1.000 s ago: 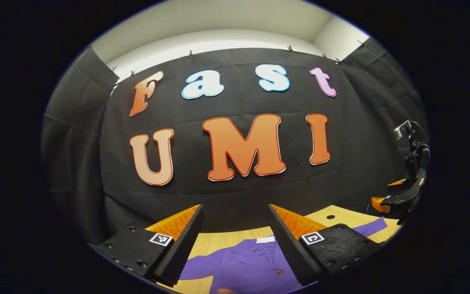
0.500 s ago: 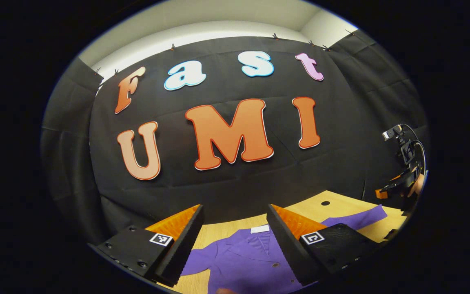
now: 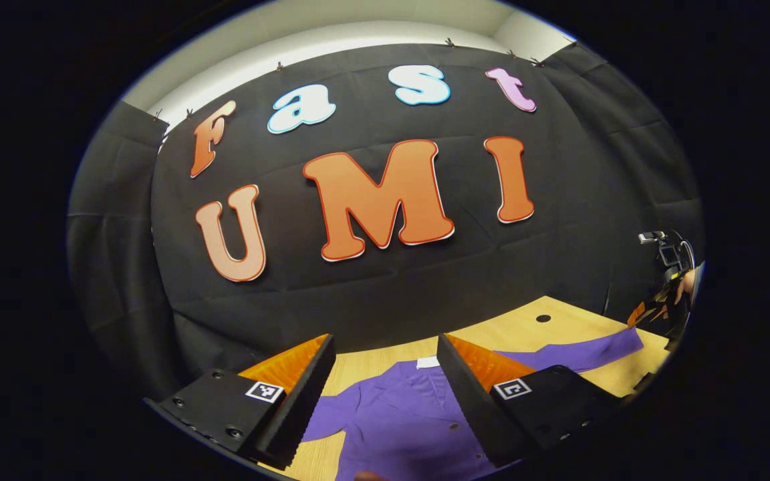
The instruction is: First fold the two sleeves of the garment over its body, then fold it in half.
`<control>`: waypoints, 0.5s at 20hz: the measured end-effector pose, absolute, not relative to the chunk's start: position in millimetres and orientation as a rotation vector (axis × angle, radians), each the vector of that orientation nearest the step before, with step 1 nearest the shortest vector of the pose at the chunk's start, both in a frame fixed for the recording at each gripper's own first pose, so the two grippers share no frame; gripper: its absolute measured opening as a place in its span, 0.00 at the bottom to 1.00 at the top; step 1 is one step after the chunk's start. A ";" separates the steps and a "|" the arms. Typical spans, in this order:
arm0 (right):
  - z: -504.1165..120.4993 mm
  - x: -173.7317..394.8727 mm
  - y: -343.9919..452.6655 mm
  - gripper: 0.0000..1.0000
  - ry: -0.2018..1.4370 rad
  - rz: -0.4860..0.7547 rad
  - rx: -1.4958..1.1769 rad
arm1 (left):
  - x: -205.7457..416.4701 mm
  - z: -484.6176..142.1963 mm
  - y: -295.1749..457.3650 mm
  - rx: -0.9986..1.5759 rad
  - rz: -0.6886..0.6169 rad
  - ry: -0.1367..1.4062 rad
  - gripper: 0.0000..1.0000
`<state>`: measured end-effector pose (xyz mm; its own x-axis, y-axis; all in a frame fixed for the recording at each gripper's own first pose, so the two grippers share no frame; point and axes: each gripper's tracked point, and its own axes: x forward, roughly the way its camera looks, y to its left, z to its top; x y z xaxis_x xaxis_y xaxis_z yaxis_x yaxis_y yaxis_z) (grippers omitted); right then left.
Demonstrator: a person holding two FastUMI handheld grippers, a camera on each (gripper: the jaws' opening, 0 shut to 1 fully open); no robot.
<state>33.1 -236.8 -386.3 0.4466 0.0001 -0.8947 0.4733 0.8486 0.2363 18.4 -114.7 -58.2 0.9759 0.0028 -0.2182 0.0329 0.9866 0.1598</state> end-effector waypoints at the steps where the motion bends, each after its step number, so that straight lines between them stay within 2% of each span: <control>1: -394.2 31.8 -238.7 0.94 1.117 -0.301 0.519 | 15.9 -60.6 -114.2 0.166 -0.005 0.231 0.98; 5: -421.0 35.3 -231.9 0.95 1.237 -0.256 0.633 | 15.3 -68.6 -108.6 0.161 0.043 0.261 0.98; 10: -449.7 34.7 -248.0 0.94 1.323 -0.276 0.548 | 14.6 -85.4 -101.0 0.155 0.092 0.314 0.98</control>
